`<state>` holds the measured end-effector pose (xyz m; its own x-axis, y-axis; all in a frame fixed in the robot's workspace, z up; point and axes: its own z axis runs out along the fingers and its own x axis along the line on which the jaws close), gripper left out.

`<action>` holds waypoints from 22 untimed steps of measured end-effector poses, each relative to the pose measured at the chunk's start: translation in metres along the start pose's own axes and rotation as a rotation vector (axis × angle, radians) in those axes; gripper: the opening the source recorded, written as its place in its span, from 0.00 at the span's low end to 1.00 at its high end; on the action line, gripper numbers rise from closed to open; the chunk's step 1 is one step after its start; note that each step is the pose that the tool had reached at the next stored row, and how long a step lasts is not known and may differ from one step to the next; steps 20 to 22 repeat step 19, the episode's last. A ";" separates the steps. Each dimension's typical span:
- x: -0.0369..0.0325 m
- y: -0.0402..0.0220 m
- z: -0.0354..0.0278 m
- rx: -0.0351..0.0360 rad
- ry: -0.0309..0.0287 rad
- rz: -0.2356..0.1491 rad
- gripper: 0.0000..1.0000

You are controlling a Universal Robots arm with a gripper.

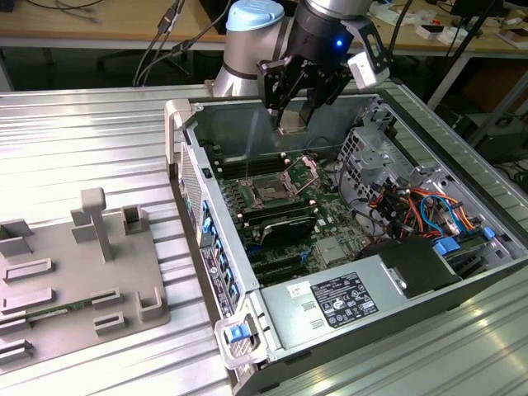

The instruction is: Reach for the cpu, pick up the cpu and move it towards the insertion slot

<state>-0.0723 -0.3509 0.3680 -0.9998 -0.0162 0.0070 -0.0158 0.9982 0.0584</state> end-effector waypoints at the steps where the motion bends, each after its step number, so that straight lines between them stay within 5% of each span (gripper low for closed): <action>1: -0.0015 0.0052 0.0009 -0.0001 -0.0001 0.000 0.55; 11: -0.0067 0.0214 0.0049 -0.0004 -0.0001 0.000 0.55; 22: -0.0067 0.0230 0.0052 -0.0004 -0.0002 0.001 0.55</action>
